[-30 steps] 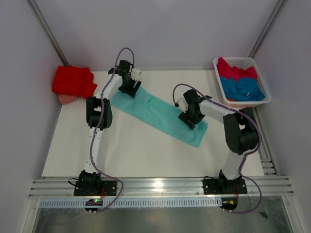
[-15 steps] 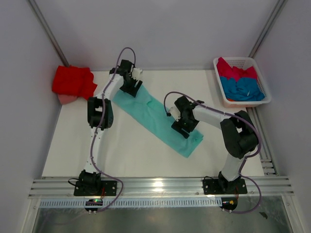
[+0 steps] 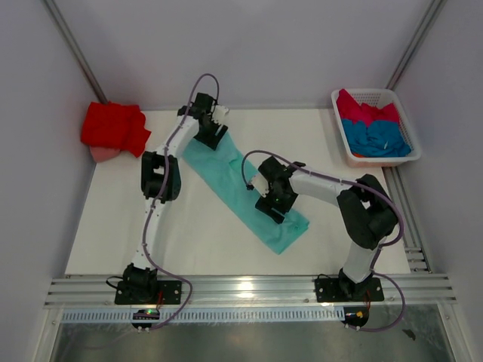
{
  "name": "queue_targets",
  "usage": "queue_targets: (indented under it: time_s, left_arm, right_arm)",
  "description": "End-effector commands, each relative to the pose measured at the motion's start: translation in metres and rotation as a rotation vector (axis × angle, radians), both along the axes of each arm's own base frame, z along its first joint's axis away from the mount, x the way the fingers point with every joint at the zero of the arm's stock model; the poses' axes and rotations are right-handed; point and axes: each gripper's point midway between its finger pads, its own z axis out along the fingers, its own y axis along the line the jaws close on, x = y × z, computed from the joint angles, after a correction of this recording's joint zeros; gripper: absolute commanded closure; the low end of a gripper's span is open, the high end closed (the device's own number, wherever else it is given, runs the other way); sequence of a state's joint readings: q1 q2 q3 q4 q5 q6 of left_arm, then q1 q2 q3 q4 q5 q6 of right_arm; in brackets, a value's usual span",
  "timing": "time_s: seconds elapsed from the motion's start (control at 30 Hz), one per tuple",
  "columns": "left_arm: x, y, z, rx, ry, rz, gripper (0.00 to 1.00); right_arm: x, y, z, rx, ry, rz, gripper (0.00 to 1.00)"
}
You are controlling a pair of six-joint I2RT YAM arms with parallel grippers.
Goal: Fold and stack the t-shirts
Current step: Fold the tshirt
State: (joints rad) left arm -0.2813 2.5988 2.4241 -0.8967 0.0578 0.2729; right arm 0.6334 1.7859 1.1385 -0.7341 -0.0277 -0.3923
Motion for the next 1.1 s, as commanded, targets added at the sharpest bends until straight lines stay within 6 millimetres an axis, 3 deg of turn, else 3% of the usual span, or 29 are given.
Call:
queue_targets:
  time_s: [0.0, 0.17, 0.43, 0.8, 1.07]
  left_arm:
    - [-0.001, -0.013, -0.016, 0.027, 0.006, -0.040, 0.24]
    - [-0.001, -0.023, -0.013, 0.039, -0.008, -0.069, 0.24]
    - [-0.004, -0.021, -0.016, 0.062, 0.000, -0.078, 0.24]
    - [-0.007, -0.019, -0.019, 0.073, 0.013, -0.085, 0.24]
    - [-0.014, -0.014, -0.022, 0.091, 0.027, -0.094, 0.24]
  right_arm:
    - [-0.004, 0.019, 0.010, 0.046, -0.009, 0.017, 0.25]
    - [-0.015, 0.044, 0.014, 0.064, -0.006, 0.078, 0.25]
    - [-0.024, 0.079, 0.023, 0.094, 0.008, 0.148, 0.25]
    - [-0.008, 0.056, 0.010, -0.026, -0.096, 0.100, 0.25]
    - [0.015, 0.031, 0.015, -0.131, -0.236, 0.017, 0.25]
